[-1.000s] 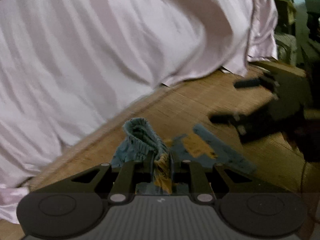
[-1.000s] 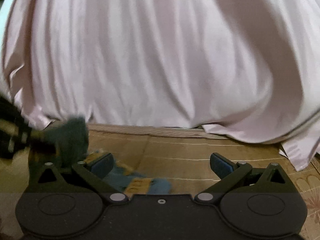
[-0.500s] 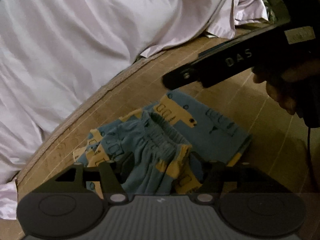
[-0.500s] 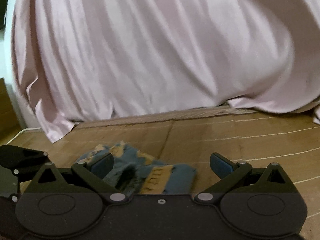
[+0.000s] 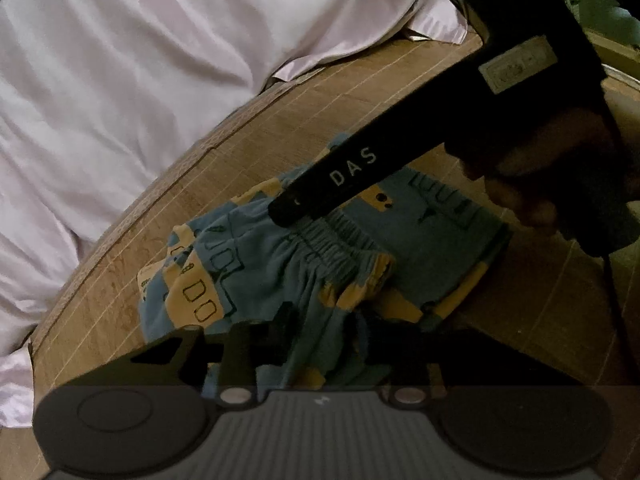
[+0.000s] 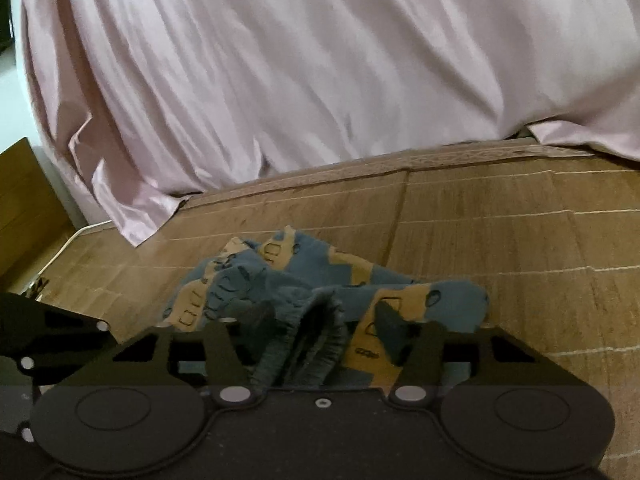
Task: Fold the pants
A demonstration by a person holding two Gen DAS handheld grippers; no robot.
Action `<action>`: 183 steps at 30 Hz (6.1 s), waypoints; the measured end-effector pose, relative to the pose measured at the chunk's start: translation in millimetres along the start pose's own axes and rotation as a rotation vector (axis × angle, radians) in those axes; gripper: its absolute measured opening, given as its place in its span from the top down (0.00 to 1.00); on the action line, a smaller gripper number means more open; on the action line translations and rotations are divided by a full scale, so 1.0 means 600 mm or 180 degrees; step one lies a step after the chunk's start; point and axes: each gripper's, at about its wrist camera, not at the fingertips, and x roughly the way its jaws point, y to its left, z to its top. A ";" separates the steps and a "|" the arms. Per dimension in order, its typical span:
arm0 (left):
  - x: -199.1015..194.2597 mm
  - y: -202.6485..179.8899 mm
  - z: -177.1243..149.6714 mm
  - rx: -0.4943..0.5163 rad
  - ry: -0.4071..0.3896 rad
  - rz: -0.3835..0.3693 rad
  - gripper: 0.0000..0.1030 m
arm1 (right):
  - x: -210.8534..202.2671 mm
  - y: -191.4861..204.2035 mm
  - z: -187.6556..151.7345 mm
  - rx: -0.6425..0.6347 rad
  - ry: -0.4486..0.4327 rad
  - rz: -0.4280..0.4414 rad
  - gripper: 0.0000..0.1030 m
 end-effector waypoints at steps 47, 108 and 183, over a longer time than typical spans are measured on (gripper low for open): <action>-0.070 0.001 0.015 -0.0581 -0.0651 -0.0514 0.24 | -0.118 -0.014 -0.013 -0.0246 -0.0133 -0.1116 0.13; 0.017 0.095 -0.032 -0.1523 -0.0094 0.1036 0.00 | -0.032 0.028 -0.053 -0.0775 -0.0231 -0.2095 0.01; -0.029 0.079 -0.076 -0.1857 -0.0123 -0.0297 0.00 | -0.072 0.022 -0.022 -0.1026 -0.0395 -0.1593 0.01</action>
